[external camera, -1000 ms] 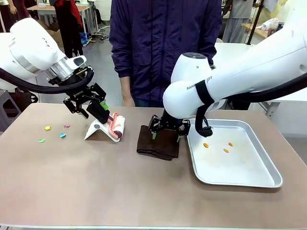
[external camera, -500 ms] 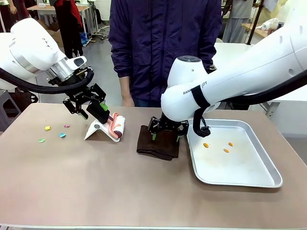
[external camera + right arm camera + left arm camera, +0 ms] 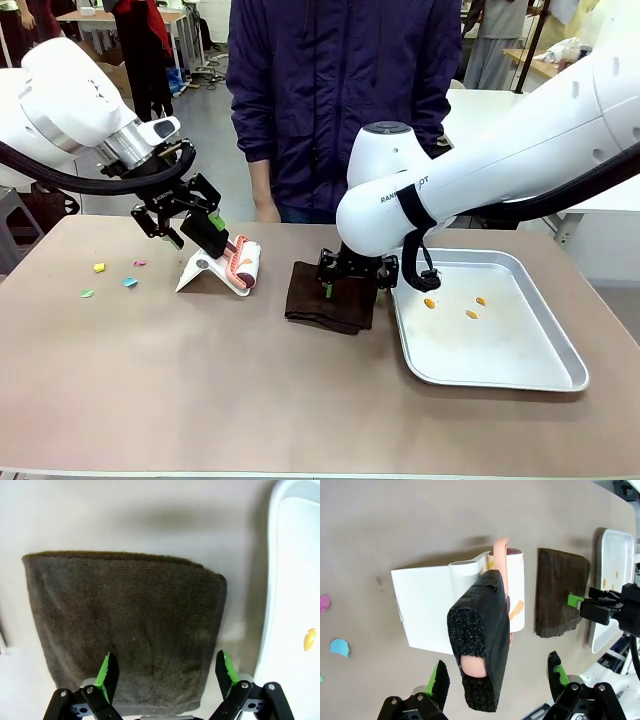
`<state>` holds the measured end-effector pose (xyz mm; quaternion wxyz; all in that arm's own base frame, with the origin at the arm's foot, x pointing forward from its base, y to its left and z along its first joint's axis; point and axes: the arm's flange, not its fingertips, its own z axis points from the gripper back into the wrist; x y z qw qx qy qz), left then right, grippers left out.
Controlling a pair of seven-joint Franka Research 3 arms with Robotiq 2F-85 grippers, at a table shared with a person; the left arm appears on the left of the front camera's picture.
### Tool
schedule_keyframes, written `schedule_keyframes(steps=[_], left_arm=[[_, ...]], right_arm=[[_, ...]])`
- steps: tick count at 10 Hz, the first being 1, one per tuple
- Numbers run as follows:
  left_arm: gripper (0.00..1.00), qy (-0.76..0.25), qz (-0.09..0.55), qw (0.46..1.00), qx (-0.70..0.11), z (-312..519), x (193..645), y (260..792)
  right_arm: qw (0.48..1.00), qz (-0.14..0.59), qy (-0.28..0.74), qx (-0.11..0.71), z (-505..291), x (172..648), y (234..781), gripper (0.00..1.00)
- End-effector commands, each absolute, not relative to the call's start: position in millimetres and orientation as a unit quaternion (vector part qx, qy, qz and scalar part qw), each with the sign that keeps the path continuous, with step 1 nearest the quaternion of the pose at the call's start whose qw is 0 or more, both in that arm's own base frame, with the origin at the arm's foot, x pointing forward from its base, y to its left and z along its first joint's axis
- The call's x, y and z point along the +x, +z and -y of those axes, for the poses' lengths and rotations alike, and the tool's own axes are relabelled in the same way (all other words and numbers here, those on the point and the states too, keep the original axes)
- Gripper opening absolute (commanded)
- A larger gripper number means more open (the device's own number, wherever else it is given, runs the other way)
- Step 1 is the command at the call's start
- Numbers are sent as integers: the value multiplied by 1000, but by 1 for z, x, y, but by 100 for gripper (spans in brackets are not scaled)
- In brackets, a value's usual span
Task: Clean the surface of the table.
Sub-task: Hold the Lint Roller with your left hand and the towel with your right hand.
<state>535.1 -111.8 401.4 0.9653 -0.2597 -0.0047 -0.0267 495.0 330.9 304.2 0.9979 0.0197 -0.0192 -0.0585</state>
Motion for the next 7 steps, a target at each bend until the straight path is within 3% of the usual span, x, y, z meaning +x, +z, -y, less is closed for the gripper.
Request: schedule_keyframes(steps=[1, 7], left_arm=[[100, -17, -1, 965, -263, 119, 539, 405], [100, -11, 1, 965, -260, 111, 539, 403]], right_arm=[[996, 25, -82, -10, -343, 499, 302, 100], [996, 15, -91, 1, -343, 503, 295, 100]])
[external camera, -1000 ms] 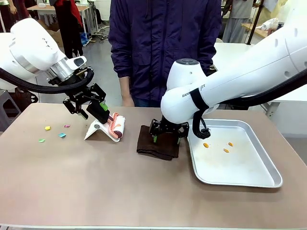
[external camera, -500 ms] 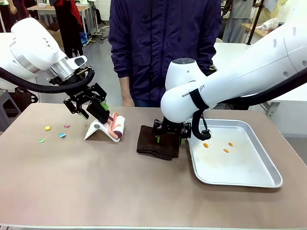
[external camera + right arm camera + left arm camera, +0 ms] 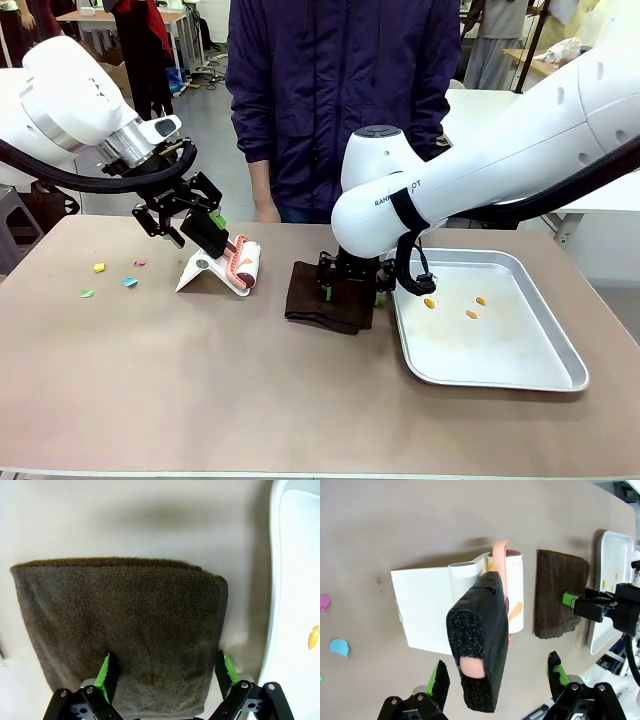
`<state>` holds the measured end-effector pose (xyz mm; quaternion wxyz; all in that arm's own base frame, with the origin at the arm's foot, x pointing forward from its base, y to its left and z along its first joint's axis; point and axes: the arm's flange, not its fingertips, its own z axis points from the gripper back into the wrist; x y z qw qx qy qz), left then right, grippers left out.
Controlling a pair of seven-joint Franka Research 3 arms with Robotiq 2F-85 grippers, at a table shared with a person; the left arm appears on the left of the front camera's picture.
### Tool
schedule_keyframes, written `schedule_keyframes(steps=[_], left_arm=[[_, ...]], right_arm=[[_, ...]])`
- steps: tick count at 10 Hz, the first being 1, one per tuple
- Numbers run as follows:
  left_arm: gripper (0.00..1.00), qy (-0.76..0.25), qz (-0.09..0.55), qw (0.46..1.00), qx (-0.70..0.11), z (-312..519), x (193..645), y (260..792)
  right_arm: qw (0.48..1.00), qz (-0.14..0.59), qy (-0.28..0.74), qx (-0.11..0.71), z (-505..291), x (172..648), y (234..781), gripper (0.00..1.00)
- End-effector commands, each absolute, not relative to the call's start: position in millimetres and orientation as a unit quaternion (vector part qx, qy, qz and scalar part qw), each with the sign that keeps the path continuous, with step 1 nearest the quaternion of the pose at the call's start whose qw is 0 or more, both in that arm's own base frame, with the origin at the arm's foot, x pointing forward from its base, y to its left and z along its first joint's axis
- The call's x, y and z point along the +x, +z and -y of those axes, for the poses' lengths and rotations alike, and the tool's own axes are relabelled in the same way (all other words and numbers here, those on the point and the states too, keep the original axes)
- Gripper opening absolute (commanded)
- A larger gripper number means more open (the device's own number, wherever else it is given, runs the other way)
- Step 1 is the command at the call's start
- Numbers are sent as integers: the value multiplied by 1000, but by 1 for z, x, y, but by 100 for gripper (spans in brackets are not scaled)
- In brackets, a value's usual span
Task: Clean the surface of the table.
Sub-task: Hold the Lint Roller with your left hand and the towel with your right hand.
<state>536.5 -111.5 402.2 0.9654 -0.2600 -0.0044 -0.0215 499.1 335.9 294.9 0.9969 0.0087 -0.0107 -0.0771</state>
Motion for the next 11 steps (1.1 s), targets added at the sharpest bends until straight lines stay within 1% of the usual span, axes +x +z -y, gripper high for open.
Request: schedule_keyframes(steps=[1, 2, 3, 4, 5, 6, 11], left_arm=[[100, -11, -1, 966, -258, 109, 540, 402], [40, -7, -1, 965, -262, 107, 540, 402], [40, -5, -1, 963, -268, 108, 539, 403], [0, -6, 5, 962, -273, 107, 540, 404], [34, -7, 16, 959, -283, 107, 540, 405], [0, -5, 28, 955, -297, 106, 539, 406], [0, -6, 35, 953, -301, 100, 540, 406]], right_arm=[[996, 12, -91, 4, -343, 504, 295, 100], [996, 9, -87, 6, -344, 503, 295, 40], [996, 6, -86, 9, -344, 503, 296, 40], [996, 4, -86, 12, -344, 503, 295, 0], [996, 3, -86, 13, -344, 503, 295, 36], [996, 2, -85, 15, -344, 503, 295, 0], [996, -9, -81, 18, -343, 505, 293, 0]])
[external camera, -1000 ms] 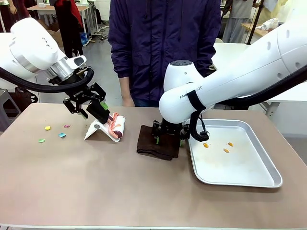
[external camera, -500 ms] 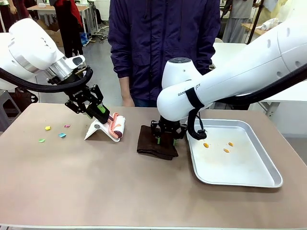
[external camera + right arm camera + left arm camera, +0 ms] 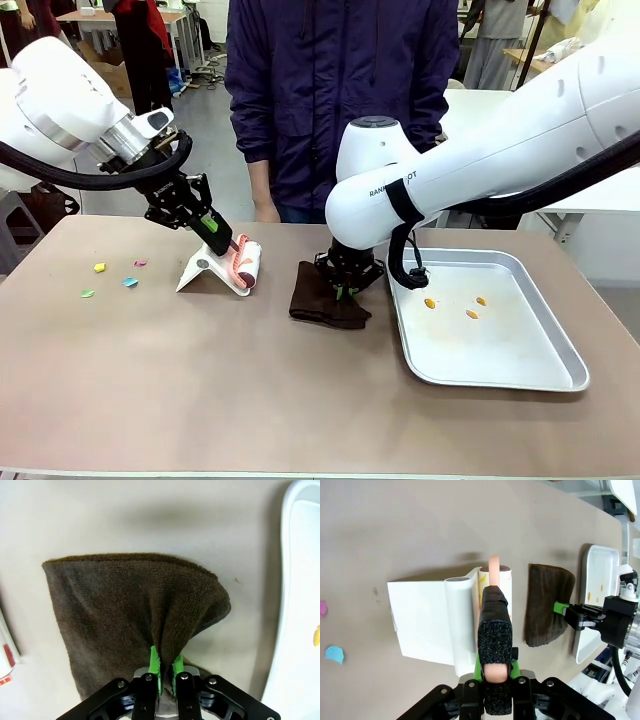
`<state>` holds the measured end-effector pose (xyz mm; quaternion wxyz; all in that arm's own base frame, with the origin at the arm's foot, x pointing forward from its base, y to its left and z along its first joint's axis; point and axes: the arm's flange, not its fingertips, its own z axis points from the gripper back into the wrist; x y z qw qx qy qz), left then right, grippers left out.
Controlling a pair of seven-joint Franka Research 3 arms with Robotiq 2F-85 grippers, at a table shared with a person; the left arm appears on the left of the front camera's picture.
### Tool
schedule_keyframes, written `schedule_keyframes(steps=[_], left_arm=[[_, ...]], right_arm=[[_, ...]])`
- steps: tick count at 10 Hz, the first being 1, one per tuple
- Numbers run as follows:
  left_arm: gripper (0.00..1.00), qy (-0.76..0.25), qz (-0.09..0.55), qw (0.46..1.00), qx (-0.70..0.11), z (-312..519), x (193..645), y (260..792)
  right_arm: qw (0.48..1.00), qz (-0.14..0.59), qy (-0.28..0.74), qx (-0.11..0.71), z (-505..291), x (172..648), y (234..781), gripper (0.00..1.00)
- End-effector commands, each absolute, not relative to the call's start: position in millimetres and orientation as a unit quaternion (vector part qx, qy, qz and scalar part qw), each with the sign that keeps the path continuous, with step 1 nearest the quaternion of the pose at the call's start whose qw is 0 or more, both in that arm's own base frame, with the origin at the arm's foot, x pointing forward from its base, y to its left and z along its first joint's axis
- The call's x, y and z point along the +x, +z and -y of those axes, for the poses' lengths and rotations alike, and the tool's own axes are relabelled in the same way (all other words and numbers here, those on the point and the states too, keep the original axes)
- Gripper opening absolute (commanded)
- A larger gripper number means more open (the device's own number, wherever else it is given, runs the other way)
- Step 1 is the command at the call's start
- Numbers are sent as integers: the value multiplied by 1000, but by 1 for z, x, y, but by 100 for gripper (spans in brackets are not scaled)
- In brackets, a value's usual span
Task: Clean the surface of the table.
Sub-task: Hold the Lint Roller with your left hand and the towel with your right hand.
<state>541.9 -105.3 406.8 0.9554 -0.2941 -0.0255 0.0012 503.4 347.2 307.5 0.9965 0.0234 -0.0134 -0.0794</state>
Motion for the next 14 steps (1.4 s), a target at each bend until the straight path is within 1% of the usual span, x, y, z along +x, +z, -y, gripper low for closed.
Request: schedule_keyframes(steps=[1, 5, 6, 8, 9, 11, 12, 13, 14], left_arm=[[0, -5, 37, 953, -302, 100, 540, 406], [0, -7, 46, 949, -311, 96, 538, 409], [0, -7, 47, 945, -324, 94, 535, 412], [0, -21, 58, 932, -357, 85, 523, 422], [0, -35, 65, 922, -381, 78, 516, 429], [0, -51, 89, 888, -447, 57, 501, 446], [0, -62, 91, 866, -488, 40, 491, 454], [0, -69, 79, 851, -515, 23, 482, 458], [0, -54, 59, 840, -537, 3, 473, 461]], right_arm=[[997, -11, -80, 20, -343, 505, 293, 0], [996, -17, -77, 30, -342, 505, 296, 0], [995, -24, -80, 61, -337, 502, 300, 0], [982, -13, -84, 168, -310, 496, 320, 0], [975, 1, -70, 209, -293, 492, 330, 0], [946, 10, -59, 319, -263, 481, 350, 0], [919, 12, -37, 393, -245, 473, 359, 0], [887, 10, -19, 462, -227, 461, 367, 0], [850, 16, 7, 526, -207, 446, 373, 0]])
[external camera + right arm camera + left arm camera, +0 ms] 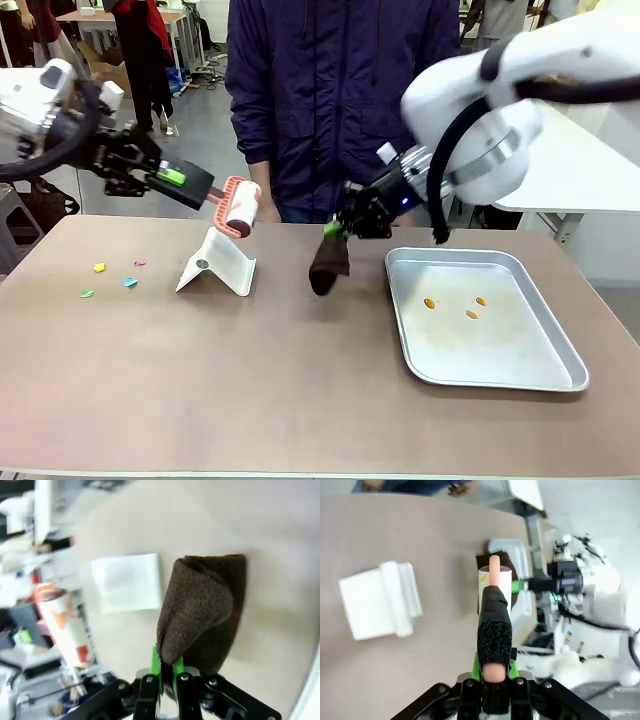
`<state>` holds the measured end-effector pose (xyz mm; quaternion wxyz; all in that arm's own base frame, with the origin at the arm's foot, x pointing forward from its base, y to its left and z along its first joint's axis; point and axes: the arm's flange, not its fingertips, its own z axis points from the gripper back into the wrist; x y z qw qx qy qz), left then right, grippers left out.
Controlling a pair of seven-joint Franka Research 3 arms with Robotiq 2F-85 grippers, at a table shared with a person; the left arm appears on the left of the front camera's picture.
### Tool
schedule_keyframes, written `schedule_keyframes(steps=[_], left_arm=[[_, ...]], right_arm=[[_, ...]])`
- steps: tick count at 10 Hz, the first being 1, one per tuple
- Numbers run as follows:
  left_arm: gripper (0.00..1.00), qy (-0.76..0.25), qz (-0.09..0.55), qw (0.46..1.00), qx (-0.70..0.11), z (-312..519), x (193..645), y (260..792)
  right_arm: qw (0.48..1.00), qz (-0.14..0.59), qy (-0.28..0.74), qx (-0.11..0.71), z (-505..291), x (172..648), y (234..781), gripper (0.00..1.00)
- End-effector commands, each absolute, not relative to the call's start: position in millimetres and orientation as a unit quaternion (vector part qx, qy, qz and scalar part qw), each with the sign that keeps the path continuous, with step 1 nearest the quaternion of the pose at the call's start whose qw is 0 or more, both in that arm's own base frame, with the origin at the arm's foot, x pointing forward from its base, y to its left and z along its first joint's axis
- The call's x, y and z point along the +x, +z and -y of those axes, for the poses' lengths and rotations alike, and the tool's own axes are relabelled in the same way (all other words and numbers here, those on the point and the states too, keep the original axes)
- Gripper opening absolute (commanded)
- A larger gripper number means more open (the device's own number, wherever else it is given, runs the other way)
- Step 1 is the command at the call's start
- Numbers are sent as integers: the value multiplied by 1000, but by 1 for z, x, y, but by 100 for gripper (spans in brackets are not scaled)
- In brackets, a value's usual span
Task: Clean the surface of the table.
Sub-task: Hold the Lint Roller with your left hand and the towel with your right hand.
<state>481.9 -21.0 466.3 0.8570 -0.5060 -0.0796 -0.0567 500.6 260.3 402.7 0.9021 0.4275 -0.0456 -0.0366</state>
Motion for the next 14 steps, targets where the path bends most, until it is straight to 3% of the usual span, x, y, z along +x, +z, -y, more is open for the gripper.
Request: schedule_keyframes(steps=[1, 3, 6, 8, 10, 14], left_arm=[[0, -13, 70, 837, -543, -18, 462, 461], [0, 17, 72, 807, -585, -72, 431, 456], [0, -27, 82, 787, -611, -153, 388, 443], [0, -118, 93, 770, -621, -199, 369, 423], [0, -135, 117, 755, -631, -232, 356, 401], [0, -46, 155, 708, -688, -289, 333, 345]], right_arm=[[820, 22, 21, 571, -190, 433, 376, 0], [755, 26, 54, 653, -137, 406, 374, 0], [719, 25, 54, 692, -48, 385, 370, 0], [717, 44, 31, 694, 11, 374, 369, 0], [733, 56, 45, 677, 66, 363, 367, 0], [737, 75, 47, 670, 146, 333, 345, 0]])
